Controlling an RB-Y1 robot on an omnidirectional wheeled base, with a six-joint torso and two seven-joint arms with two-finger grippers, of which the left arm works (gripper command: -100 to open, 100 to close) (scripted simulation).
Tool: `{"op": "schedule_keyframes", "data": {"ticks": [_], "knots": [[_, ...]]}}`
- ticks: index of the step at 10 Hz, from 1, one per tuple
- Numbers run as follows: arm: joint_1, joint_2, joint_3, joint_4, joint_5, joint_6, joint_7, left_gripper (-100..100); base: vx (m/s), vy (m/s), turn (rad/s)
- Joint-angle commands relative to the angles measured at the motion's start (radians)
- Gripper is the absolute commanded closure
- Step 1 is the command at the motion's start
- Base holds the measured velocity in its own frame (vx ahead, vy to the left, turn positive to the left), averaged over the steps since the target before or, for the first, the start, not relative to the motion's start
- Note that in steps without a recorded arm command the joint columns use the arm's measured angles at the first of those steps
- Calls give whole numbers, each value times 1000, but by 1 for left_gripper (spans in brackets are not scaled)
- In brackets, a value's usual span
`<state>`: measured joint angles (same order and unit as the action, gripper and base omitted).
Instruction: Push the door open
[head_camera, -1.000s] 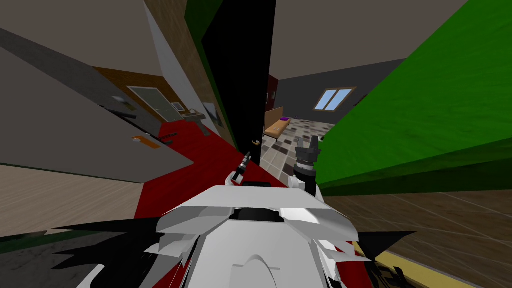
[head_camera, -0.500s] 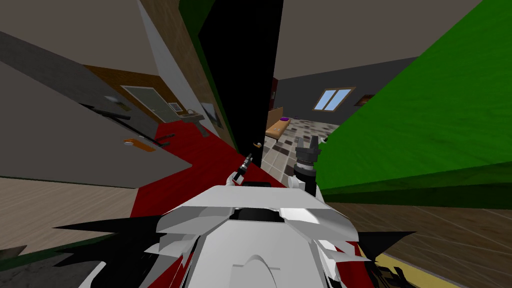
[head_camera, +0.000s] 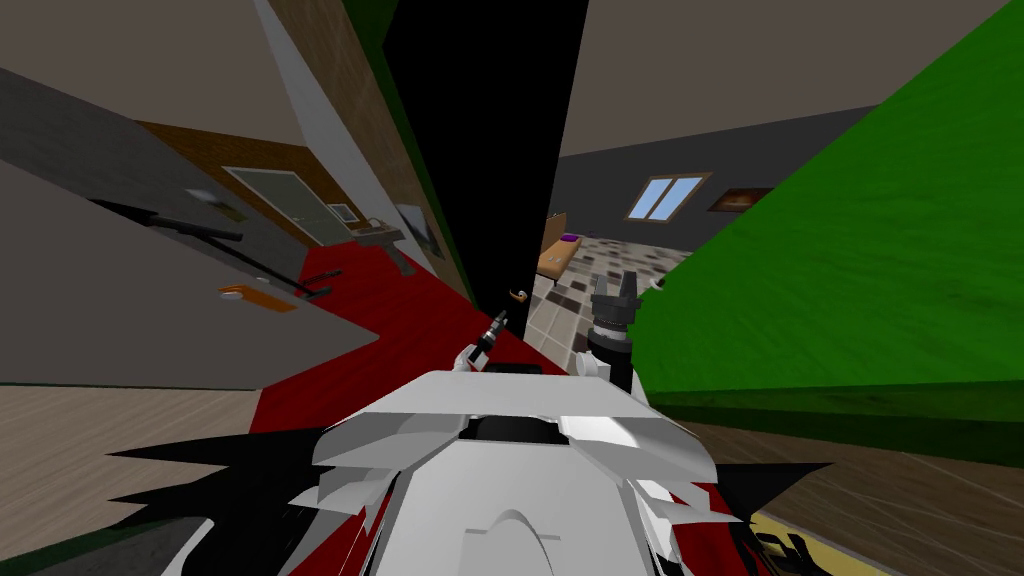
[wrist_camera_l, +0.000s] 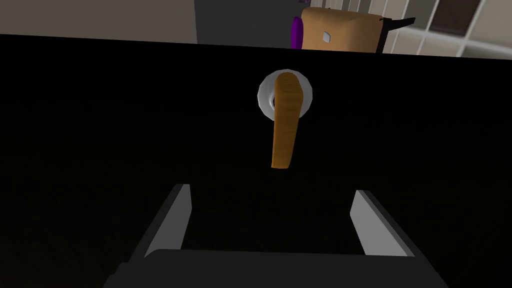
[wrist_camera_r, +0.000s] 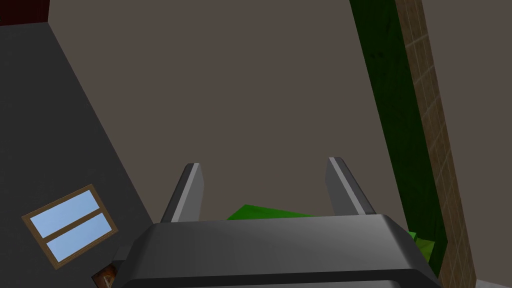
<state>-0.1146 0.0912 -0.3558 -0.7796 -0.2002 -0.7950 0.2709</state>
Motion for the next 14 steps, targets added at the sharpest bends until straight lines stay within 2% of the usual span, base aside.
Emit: {"op": "schedule_keyframes", "data": {"ticks": [1, 2, 7, 8, 14], "knots": [[-12, -2, -6, 28, -2, -9, 2, -100, 80, 51, -14], [-25, -4, -15, 58, -6, -18, 6, -100, 120, 74, -37], [-49, -10, -32, 117, -13, -36, 13, -100, 91, 44, -15], [-41, -8, -30, 103, -12, -31, 11, -100, 44, 17, -5], [-46, -22, -13, 121, -4, -30, -11, -100, 176, -102, -35]]}}
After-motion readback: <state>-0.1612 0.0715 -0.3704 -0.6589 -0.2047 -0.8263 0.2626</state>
